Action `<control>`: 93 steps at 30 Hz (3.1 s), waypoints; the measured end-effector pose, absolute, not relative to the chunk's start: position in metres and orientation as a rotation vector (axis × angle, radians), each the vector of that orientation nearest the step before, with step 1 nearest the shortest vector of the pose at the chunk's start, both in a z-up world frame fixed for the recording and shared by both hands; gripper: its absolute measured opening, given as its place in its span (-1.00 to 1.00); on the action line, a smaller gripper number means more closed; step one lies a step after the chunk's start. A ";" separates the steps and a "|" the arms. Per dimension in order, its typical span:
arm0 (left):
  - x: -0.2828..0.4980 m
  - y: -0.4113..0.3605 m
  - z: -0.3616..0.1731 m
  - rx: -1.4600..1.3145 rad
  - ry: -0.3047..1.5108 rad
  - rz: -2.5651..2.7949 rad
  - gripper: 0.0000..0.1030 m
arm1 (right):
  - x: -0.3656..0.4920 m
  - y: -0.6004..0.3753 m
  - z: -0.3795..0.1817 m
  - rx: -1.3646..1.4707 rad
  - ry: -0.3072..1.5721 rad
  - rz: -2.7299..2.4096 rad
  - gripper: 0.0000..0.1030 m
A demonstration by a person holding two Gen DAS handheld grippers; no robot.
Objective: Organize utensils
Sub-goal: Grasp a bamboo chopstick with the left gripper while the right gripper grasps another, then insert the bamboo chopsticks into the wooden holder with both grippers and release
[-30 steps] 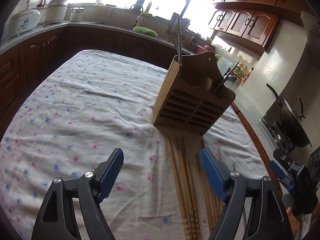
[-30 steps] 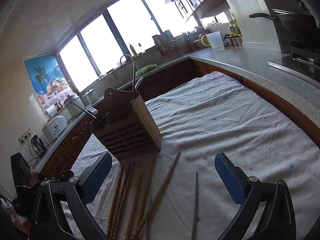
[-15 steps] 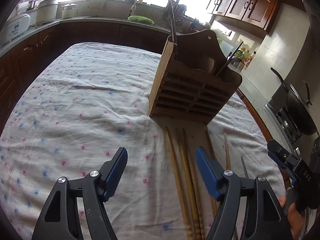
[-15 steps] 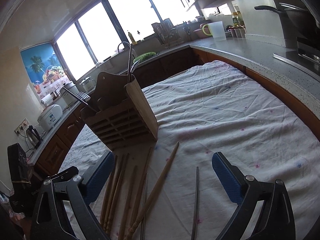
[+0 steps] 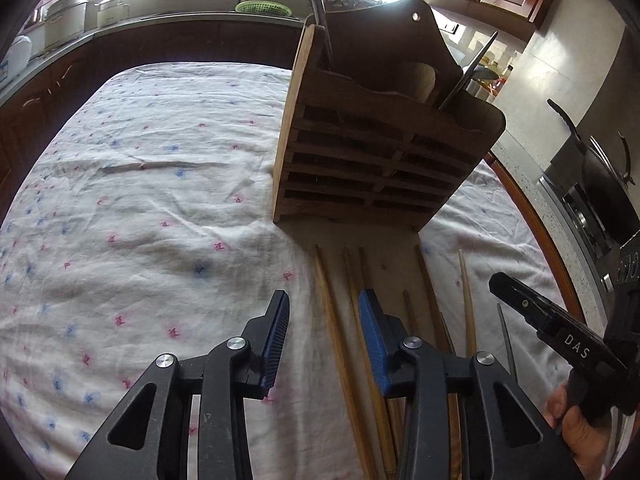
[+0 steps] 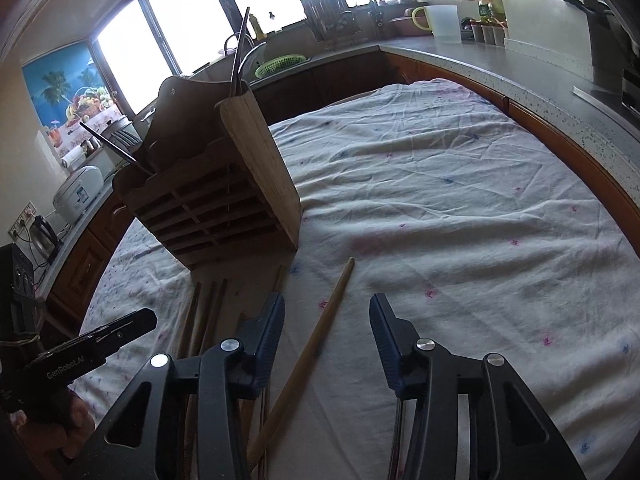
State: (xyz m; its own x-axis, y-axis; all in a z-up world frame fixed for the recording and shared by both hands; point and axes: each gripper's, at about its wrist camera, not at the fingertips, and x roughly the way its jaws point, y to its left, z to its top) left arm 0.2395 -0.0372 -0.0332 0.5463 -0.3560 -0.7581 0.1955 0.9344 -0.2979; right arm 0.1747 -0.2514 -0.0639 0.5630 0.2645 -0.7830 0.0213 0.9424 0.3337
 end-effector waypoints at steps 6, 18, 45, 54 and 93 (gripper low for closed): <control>0.263 -0.055 -0.050 -0.144 0.976 -0.331 -0.36 | 0.194 -0.244 -0.080 0.284 1.029 0.136 -0.33; 0.272 -0.068 -0.064 -0.056 0.949 -0.306 -0.88 | 0.215 -0.229 -0.092 0.153 1.073 0.100 -0.86; 0.151 0.043 0.064 -0.342 0.634 -0.445 -0.93 | 0.139 -0.254 0.070 0.333 0.677 0.249 -0.90; 0.135 0.054 0.078 -0.346 0.561 -0.442 -0.93 | 0.139 -0.258 0.106 0.330 0.577 0.253 -0.90; 0.257 0.008 0.072 -0.333 0.382 -0.288 -0.94 | 0.264 -0.249 0.091 0.366 0.386 0.164 -0.90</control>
State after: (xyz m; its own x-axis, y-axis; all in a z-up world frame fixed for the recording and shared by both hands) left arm 0.2571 0.0076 0.0717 0.8889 -0.3337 -0.3137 0.2101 0.9057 -0.3681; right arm 0.2637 -0.2494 0.0910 0.9144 0.2246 -0.3367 -0.0872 0.9216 0.3782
